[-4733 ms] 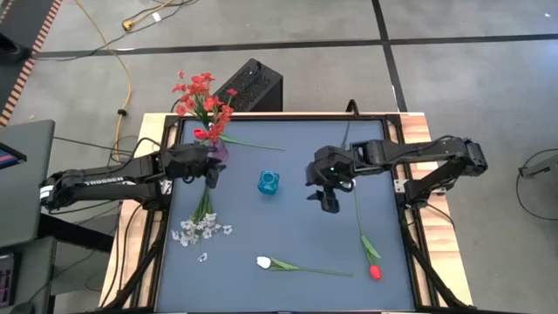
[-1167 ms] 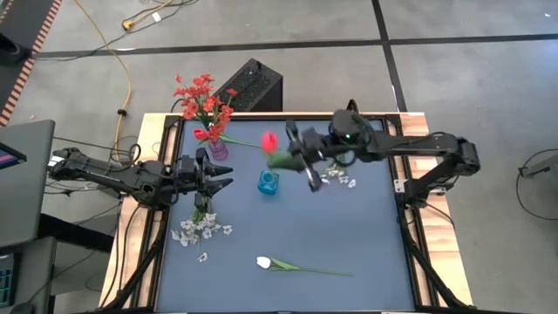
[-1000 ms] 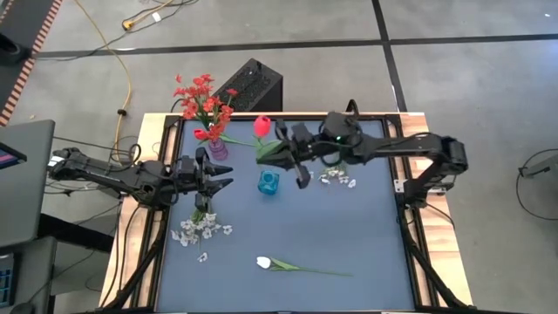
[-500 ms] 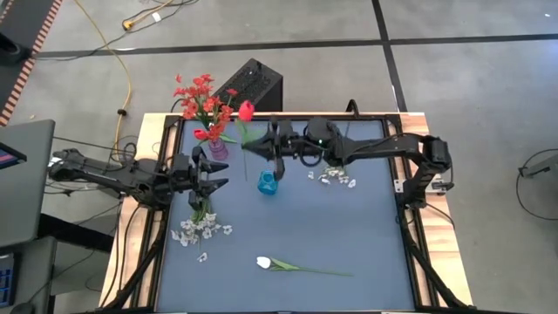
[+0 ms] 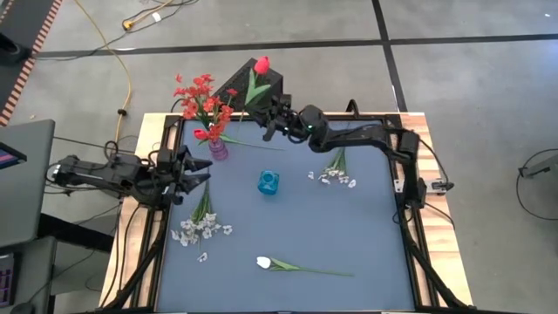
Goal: Sort flowers into vase by color
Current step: Put the red tulip into the purple vase
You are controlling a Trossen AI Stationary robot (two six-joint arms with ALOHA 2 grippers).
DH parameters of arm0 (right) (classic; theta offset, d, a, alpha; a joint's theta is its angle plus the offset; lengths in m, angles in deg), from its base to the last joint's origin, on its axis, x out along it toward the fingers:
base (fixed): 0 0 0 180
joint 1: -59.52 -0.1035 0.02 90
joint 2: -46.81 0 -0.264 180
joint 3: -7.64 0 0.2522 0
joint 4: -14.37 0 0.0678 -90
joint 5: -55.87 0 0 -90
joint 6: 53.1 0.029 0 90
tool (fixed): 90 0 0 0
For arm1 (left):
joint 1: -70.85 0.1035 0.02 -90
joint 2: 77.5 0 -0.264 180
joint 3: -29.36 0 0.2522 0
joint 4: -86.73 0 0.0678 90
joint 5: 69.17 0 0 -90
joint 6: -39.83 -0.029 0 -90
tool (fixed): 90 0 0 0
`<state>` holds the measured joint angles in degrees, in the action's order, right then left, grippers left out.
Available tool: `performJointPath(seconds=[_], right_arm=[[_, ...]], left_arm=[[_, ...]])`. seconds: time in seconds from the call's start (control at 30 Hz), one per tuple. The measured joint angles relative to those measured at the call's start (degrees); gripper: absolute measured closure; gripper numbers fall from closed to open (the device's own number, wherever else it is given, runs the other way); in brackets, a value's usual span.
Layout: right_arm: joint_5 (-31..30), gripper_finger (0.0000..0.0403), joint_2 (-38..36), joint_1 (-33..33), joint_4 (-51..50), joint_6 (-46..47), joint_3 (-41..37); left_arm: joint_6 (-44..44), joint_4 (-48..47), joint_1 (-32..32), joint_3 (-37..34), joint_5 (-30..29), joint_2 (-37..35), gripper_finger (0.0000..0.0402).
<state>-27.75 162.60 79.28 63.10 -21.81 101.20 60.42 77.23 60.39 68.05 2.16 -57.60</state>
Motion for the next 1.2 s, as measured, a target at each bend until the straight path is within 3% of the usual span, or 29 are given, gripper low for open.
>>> performJointPath(seconds=[0.13,0.33,0.57,0.8,1.2], right_arm=[[-4.79,0.0387,5.15,0.66,4.45,0.18,2.08],[-7.37,0.0387,10.62,1.45,5.73,0.24,7.56],[-8.49,0.0387,16.52,0.73,5.69,-3.47,14.76],[-11.08,0.0387,17.77,-0.32,4.13,-12.94,17.02],[-13.31,0.0387,17.77,-0.23,0.64,-13.39,17.01]], left_arm=[[2.79,-0.44,0.0,0.0,1.43,-0.21,0.0185],[6.26,-3.01,-0.02,0.0,1.98,-0.08,0.0185],[12.48,-13.14,-0.04,-0.02,6.12,-0.08,0.0195],[16.54,-17.77,-0.02,-0.02,7.92,-0.06,0.0198],[15.82,-17.74,-0.02,-0.02,7.68,-0.08,0.0198]])
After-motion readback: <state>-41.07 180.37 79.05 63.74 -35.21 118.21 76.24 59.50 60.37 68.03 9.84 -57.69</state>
